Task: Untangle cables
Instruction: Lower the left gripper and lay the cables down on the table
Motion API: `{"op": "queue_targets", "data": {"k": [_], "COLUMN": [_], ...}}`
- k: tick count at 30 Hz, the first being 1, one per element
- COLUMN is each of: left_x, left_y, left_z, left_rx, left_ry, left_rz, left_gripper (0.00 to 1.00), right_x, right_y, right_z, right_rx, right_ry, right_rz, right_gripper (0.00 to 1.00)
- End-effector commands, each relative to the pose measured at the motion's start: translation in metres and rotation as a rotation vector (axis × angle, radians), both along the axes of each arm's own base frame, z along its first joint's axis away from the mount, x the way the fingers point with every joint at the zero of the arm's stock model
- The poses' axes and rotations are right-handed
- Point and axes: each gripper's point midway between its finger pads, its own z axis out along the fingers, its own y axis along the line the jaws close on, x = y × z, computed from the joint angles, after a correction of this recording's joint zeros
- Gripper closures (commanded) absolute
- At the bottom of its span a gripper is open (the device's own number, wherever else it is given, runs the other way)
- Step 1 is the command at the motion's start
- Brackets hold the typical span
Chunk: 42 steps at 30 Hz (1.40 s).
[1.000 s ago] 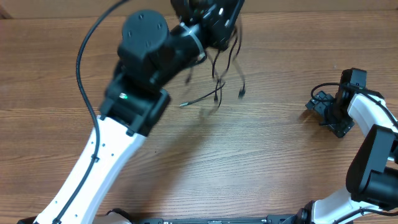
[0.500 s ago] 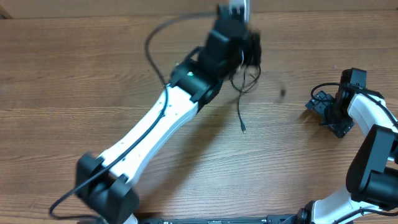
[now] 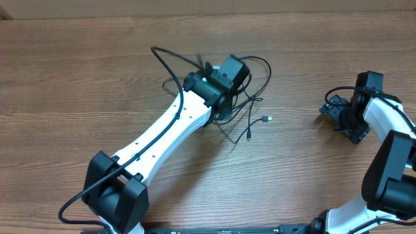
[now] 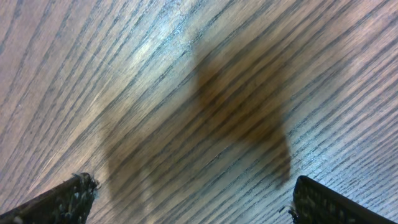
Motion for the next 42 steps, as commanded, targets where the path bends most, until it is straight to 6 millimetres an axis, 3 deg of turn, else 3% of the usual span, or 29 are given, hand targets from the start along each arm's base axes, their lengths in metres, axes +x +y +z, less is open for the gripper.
{"op": "queue_targets", "data": {"k": [1,4,9,18,23,30,36,42], "left_x": [-0.014,-0.024,-0.039,-0.061,-0.055,-0.021,0.004,0.007], "left_y": [0.024,0.032,0.041,0.093,0.099,0.079,0.046,0.042], "left_z": [-0.015,-0.024,-0.025,-0.004,0.020,0.051,0.053,0.052], "left_rx": [0.110,0.132,0.164,0.268,0.212,0.076,-0.087,-0.126], "left_ry": [0.025,0.077,0.149,0.314,0.323,0.183,0.103,0.093], "left_rz": [-0.010,-0.008,-0.032,0.024,0.074,0.089,0.069,0.141], "left_gripper": [0.49,0.21,0.00,0.00,0.00,0.01,0.00,0.00], "right_x": [0.000,0.000,0.000,0.000,0.000,0.000,0.000,0.000], "right_y": [0.000,0.000,0.000,0.000,0.000,0.000,0.000,0.000], "right_z": [-0.001,-0.001,-0.001,-0.001,-0.001,-0.001,-0.001,-0.001], "right_rx": [0.001,0.001,0.001,0.001,0.001,0.001,0.001,0.001], "right_ry": [-0.002,-0.002,-0.002,-0.002,-0.002,-0.002,-0.002,-0.002], "right_rz": [-0.008,-0.008,-0.008,-0.008,-0.008,-0.008,-0.008,-0.008], "right_gripper": [0.00,0.00,0.00,0.00,0.00,0.00,0.00,0.00]}}
